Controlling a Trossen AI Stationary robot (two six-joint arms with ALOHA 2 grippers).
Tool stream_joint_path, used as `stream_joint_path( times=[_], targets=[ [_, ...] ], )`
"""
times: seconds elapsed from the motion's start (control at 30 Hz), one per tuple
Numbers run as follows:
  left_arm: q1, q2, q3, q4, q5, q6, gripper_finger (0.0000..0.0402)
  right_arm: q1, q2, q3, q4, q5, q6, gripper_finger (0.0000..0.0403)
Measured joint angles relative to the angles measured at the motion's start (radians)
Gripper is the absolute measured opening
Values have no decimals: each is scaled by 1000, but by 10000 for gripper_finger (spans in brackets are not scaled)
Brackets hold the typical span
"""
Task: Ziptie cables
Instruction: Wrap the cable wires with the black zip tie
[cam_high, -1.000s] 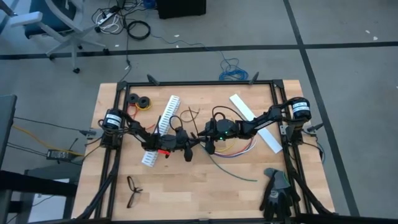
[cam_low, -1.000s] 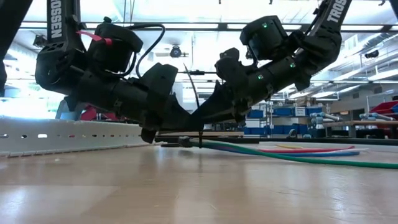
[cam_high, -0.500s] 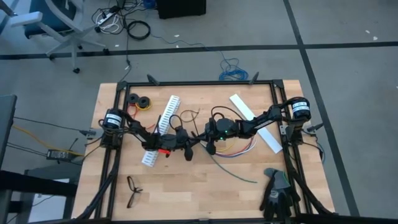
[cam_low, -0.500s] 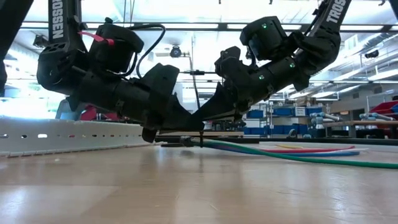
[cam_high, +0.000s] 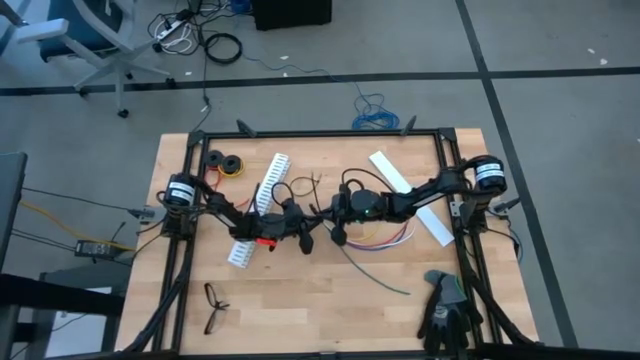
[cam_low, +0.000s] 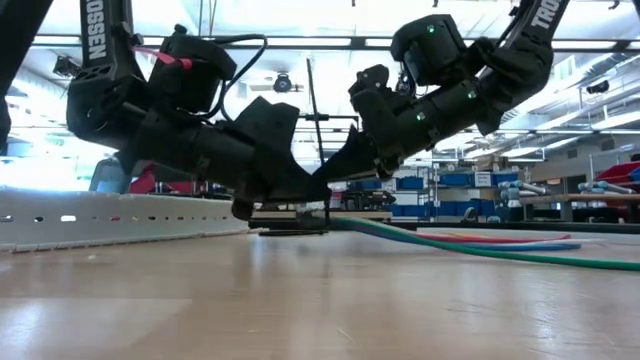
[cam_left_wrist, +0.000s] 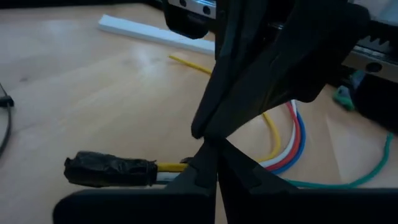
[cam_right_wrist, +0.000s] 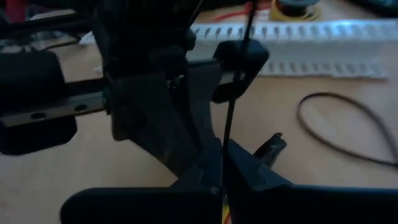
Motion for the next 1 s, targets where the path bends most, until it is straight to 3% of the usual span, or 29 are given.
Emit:
stream_joint_path(
  times=[0.17, 0.43, 0.73, 1.0],
  targets=[
    [0, 15, 14, -29, -21, -3, 16, -2, -38, -1, -4, 30, -24, 0],
    [-6, 170, 118, -42, -52, -38, 17, -3, -82, -2, -10, 50, -29, 0],
    [-22, 187, 141, -61, -70, 5, 17, -3, -110, -5, -51, 66, -35, 0],
    [-45, 192, 114, 96, -28, 70, 17, -6, -119, -1, -277, 85, 59, 9]
  ],
)
